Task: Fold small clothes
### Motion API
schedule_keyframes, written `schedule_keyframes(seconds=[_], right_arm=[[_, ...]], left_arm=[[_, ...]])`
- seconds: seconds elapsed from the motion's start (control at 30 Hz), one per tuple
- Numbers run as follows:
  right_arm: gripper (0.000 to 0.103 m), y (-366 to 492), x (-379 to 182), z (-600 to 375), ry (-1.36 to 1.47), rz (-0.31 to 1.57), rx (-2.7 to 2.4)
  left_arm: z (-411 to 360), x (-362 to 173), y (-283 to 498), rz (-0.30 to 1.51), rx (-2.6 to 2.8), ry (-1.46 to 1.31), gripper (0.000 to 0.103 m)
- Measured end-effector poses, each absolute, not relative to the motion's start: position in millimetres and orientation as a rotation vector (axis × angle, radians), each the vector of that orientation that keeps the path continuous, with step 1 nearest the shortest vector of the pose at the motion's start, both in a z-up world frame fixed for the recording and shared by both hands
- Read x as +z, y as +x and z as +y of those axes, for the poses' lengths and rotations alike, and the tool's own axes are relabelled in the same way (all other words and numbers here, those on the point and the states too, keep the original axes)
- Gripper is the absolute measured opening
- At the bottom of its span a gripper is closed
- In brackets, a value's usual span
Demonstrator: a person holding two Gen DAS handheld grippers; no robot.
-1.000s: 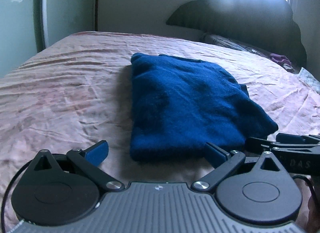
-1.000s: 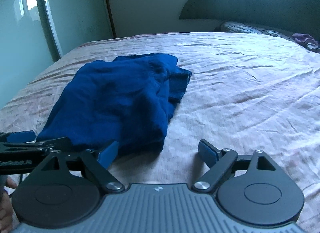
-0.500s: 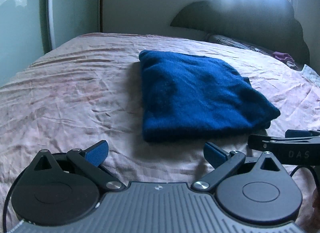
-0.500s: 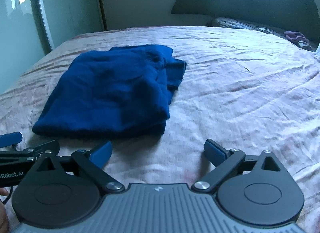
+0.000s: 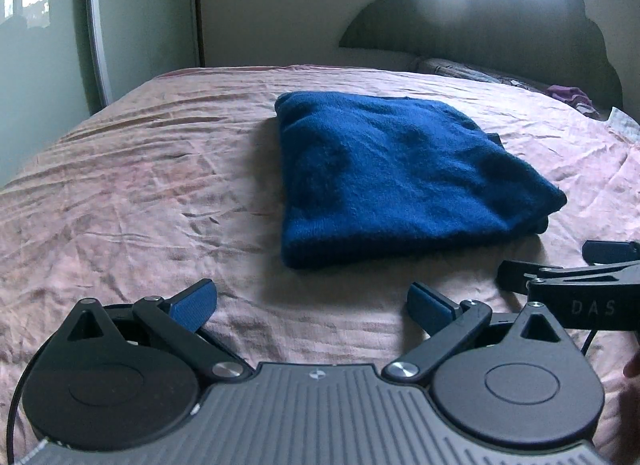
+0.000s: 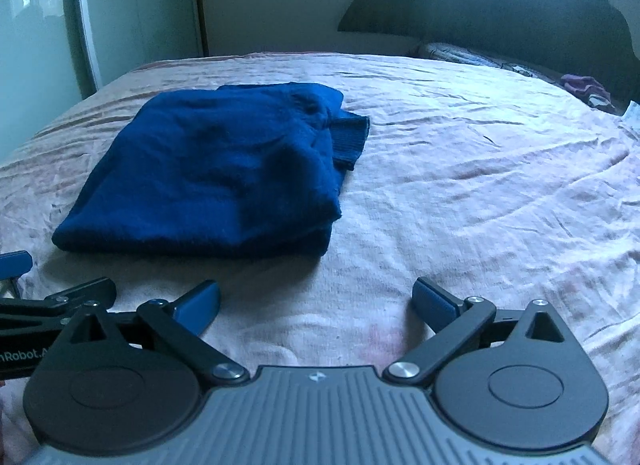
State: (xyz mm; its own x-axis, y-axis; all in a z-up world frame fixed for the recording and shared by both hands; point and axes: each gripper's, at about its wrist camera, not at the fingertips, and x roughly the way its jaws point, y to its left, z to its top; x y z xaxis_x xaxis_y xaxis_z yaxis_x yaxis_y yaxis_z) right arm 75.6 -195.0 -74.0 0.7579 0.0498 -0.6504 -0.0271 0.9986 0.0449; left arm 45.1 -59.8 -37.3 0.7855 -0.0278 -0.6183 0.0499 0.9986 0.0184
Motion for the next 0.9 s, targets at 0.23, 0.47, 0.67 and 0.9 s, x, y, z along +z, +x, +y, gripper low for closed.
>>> schedule_keyframes(seconds=[0.23,0.47,0.67,0.9], right_arm=[[0.103,73.7,-75.2,-195.7,0.038,0.696,0.041],[0.103,73.0,-75.5,-195.8,0.04,0.689,0.041],[0.103,72.5,-75.6,-195.5,0.04,0.685,0.039],[0.103,72.7,-75.6,-195.6,0.04,0.685,0.039]], left_arm=[[-59.0,-37.6,46.0,0.673,-0.044,0.032,0.103],[-58.4,-38.7,47.0,0.677,-0.044,0.035,0.103],[-58.1,-39.4,47.5,0.677,-0.044,0.033,0.103],[-58.4,-39.6,47.4,0.677,-0.044,0.034,0.103]])
